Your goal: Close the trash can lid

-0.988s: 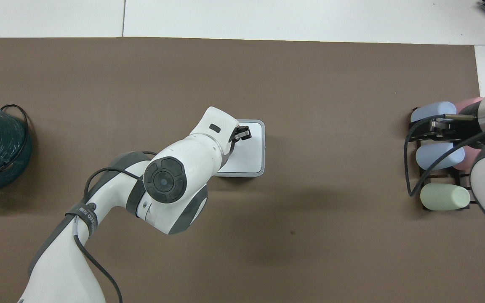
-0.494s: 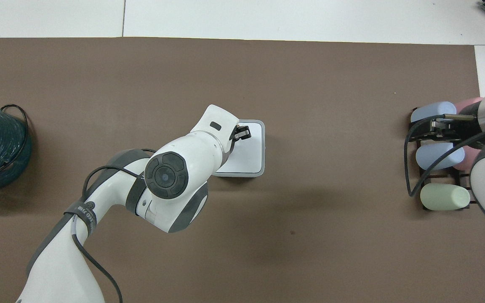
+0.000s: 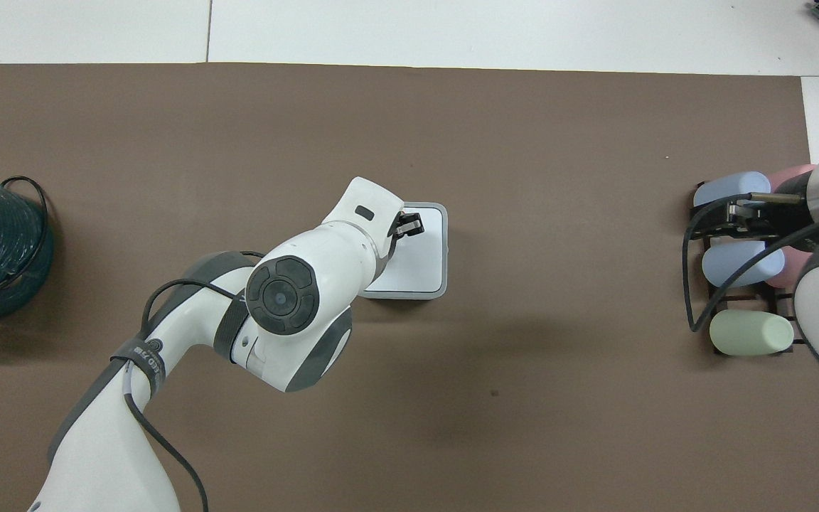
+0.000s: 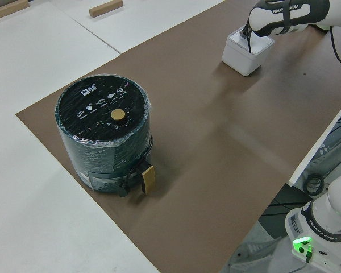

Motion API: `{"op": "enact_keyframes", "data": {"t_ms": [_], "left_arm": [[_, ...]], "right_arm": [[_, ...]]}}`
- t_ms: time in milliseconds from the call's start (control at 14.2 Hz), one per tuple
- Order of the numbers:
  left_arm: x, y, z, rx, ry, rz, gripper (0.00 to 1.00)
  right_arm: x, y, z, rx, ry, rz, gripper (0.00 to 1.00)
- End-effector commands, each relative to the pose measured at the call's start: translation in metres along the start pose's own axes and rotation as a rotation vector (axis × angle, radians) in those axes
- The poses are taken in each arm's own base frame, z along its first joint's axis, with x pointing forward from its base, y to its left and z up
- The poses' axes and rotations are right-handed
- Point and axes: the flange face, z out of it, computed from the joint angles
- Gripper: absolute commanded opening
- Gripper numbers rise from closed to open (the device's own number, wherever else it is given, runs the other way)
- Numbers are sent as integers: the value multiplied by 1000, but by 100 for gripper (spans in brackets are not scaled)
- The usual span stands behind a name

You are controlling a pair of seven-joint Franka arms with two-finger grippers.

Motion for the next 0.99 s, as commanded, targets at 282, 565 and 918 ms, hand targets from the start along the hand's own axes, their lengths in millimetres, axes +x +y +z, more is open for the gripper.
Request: {"op": "enact_keyframes", "data": {"t_ms": [282,565,918], "left_arm": [[0,-12,28,33,-16,10,0],[22,4,-1,82,-55,8,0],[88,-3,-60,158,-95,36,0]], "right_arm": [[-5,3,-3,7,-4,-13,100],[-5,3,-3,7,-4,-13,100],[-5,3,-3,7,-4,-12,100]]}}
